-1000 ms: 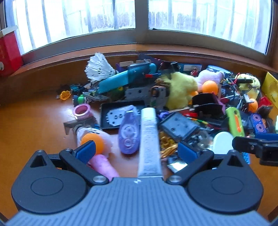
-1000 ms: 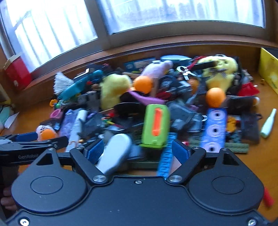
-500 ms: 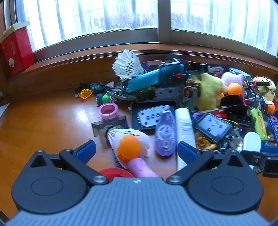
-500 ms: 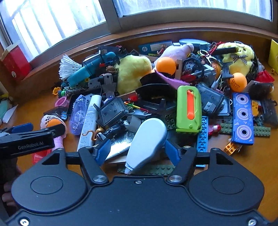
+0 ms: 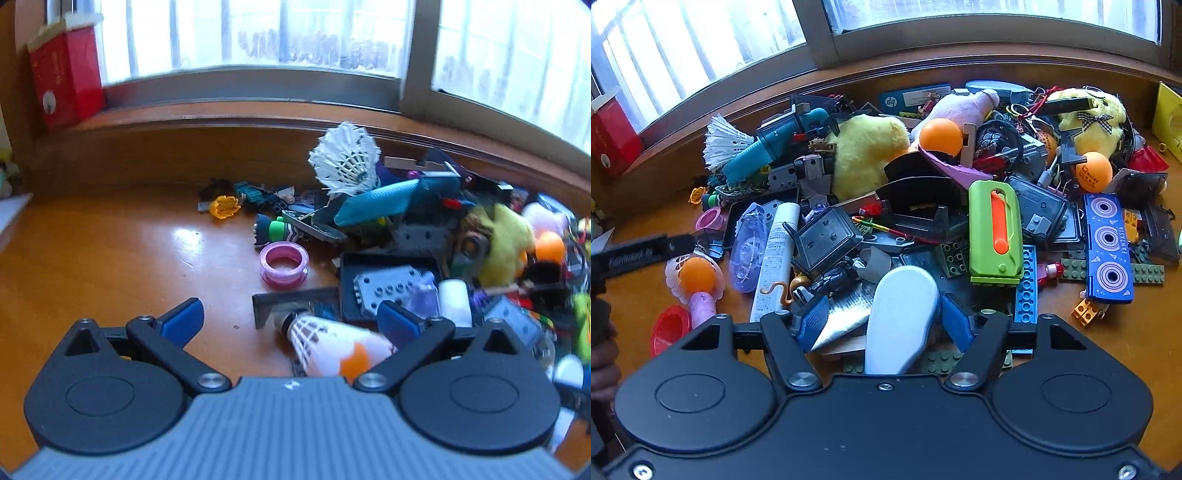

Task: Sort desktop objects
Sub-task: 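Lower the left tool onto a black clear-lidded case while the right tool lowers onto a pale blue oval piece, then close the left gripper on the black case while the right gripper closes on the oval piece, then carry the black case with the left gripper into the box while the right gripper carries the oval piece, then open the left gripper to drop the case while the right gripper releases the oval piece in the box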

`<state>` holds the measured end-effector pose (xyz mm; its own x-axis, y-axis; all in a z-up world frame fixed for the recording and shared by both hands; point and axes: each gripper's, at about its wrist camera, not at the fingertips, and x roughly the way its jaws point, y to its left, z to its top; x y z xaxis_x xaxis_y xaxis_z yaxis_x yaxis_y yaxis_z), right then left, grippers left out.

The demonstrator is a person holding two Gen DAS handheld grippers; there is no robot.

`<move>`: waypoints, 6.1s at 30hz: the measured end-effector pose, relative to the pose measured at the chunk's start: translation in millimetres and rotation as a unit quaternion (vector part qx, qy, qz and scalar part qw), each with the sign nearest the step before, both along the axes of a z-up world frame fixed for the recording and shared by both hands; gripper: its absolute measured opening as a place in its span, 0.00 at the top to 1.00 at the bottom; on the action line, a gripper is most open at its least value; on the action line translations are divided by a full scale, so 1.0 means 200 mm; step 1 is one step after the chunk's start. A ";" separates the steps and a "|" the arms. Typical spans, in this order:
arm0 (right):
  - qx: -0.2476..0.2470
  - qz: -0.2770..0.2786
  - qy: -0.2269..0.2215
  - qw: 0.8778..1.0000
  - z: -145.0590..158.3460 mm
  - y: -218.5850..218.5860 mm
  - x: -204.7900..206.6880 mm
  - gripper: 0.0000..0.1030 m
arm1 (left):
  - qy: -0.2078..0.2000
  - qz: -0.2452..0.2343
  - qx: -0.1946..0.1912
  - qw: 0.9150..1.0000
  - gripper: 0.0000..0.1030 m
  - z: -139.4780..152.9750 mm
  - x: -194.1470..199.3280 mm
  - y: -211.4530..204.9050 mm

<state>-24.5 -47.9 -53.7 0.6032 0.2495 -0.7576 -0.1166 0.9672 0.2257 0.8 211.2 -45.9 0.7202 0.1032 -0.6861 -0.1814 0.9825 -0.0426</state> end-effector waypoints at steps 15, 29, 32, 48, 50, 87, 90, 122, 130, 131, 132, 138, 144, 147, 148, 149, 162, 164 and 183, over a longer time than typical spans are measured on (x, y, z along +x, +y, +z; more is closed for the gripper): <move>-0.024 -0.014 0.001 1.000 0.03 -0.01 -0.06 0.37 | 0.029 -0.003 -0.022 0.999 0.16 -0.14 0.22 0.07; -0.019 0.001 0.038 0.999 0.04 -0.03 -0.16 0.25 | -0.001 -0.032 -0.019 0.999 0.39 -0.08 0.17 0.08; -0.015 0.008 0.043 0.999 0.02 -0.01 -0.16 0.25 | -0.009 -0.037 -0.017 0.999 0.39 -0.05 0.15 0.08; -0.047 -0.052 0.038 0.997 -0.05 -0.01 -0.20 0.58 | -0.045 -0.086 -0.004 0.995 0.39 0.08 0.00 0.03; -0.040 -0.058 0.027 0.997 -0.03 -0.03 -0.22 0.59 | -0.050 -0.095 -0.001 0.994 0.39 0.09 -0.01 0.02; 0.018 -0.043 -0.095 0.994 0.28 -0.57 -0.38 0.60 | -0.083 -0.160 0.013 0.984 0.39 0.23 -0.15 -0.74; 0.019 -0.040 -0.101 0.994 0.29 -0.61 -0.36 0.60 | -0.074 -0.164 0.016 0.984 0.38 0.23 -0.14 -0.79; 0.038 -0.111 -0.139 0.983 0.44 -1.58 -0.17 0.59 | -0.123 -0.289 0.002 0.949 0.38 0.34 0.17 -1.95; 0.027 -0.168 -0.163 0.972 0.53 -1.98 -0.30 0.59 | -0.136 -0.357 -0.009 0.924 0.38 0.37 0.15 -2.47; 0.026 -0.176 -0.163 0.970 0.53 -2.03 -0.32 0.59 | -0.134 -0.366 -0.011 0.921 0.38 0.37 0.15 -2.53; 0.024 -0.185 -0.162 0.969 0.53 -2.09 -0.33 0.59 | -0.131 -0.374 -0.013 0.918 0.38 0.37 0.15 -2.60; 0.021 -0.241 -0.134 0.961 0.47 -2.38 -0.39 0.59 | -0.106 -0.411 -0.014 0.906 0.38 0.33 0.15 -2.92; 0.014 -0.284 -0.100 0.954 0.37 -2.60 -0.43 0.59 | -0.083 -0.427 -0.001 0.901 0.38 0.30 0.16 -3.17; 0.020 -0.297 -0.087 0.951 0.32 -2.70 -0.45 0.59 | -0.078 -0.434 0.006 0.898 0.38 0.29 0.16 -3.26; 0.019 -0.301 -0.084 0.950 0.31 -2.72 -0.45 0.59 | -0.076 -0.436 0.008 0.897 0.36 0.29 0.15 -3.29; 0.019 -0.303 -0.082 0.949 0.30 -2.74 -0.45 0.59 | -0.076 -0.437 0.011 0.896 0.35 0.29 0.15 -3.31; 0.025 -0.310 -0.082 0.947 0.26 -2.87 -0.42 0.41 | -0.059 -0.410 0.041 0.909 0.00 0.28 0.15 -3.42; 0.025 -0.310 -0.082 0.947 0.26 -2.87 -0.42 0.37 | -0.056 -0.404 0.046 0.912 0.00 0.28 0.14 -3.41; 0.023 -0.309 -0.091 0.946 0.26 -2.83 -0.43 0.13 | -0.027 -0.337 0.058 0.939 0.00 0.30 0.11 -3.20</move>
<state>-111.0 -614.7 -0.9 0.7647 -0.1629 -0.6235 0.4267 0.8530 0.3005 22.8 -428.7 14.9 0.6815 -0.3176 -0.6593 0.4835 0.8717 0.0800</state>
